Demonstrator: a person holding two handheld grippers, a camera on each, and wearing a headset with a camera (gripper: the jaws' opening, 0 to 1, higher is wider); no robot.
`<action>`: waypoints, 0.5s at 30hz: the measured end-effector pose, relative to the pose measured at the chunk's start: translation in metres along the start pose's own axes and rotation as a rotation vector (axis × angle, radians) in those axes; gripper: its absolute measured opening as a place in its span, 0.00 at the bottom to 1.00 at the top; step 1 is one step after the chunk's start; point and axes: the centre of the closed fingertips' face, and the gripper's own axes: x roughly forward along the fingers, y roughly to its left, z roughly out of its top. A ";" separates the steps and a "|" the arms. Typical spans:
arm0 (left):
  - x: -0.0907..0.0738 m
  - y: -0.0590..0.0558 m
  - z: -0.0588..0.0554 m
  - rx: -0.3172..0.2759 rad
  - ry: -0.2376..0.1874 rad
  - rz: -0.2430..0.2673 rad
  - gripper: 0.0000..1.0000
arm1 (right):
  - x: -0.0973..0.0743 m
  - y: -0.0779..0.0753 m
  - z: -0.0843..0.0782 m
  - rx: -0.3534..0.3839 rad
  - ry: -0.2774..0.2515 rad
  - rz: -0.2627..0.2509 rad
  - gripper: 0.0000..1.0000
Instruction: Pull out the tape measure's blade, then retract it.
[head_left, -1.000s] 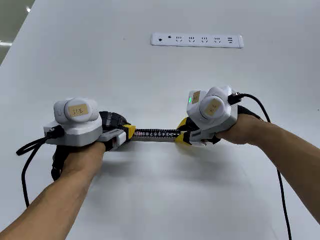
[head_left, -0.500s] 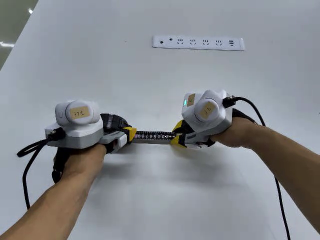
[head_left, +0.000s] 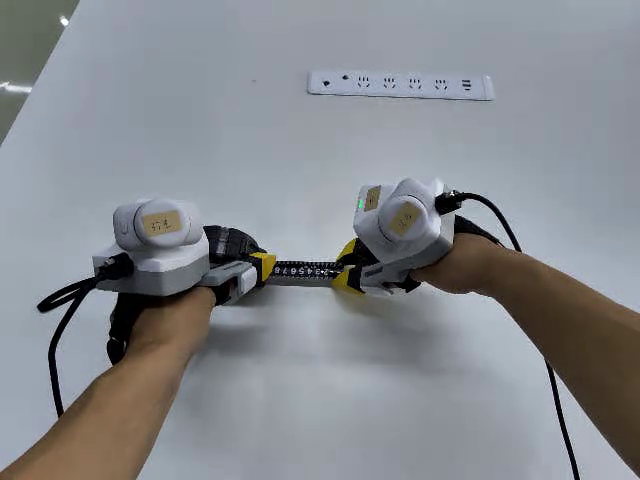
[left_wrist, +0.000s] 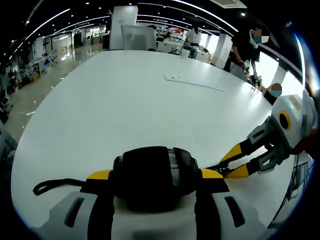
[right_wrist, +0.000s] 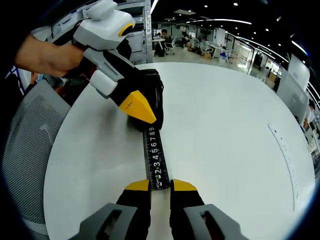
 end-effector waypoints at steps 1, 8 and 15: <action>0.000 0.000 0.000 0.000 0.000 0.000 0.61 | 0.000 0.000 0.001 0.000 0.000 0.000 0.10; 0.000 0.000 0.000 -0.004 0.002 -0.002 0.61 | 0.005 0.001 0.006 -0.006 -0.008 0.003 0.10; 0.000 0.001 0.000 -0.005 0.004 -0.002 0.61 | 0.009 0.002 0.012 -0.010 -0.017 0.006 0.10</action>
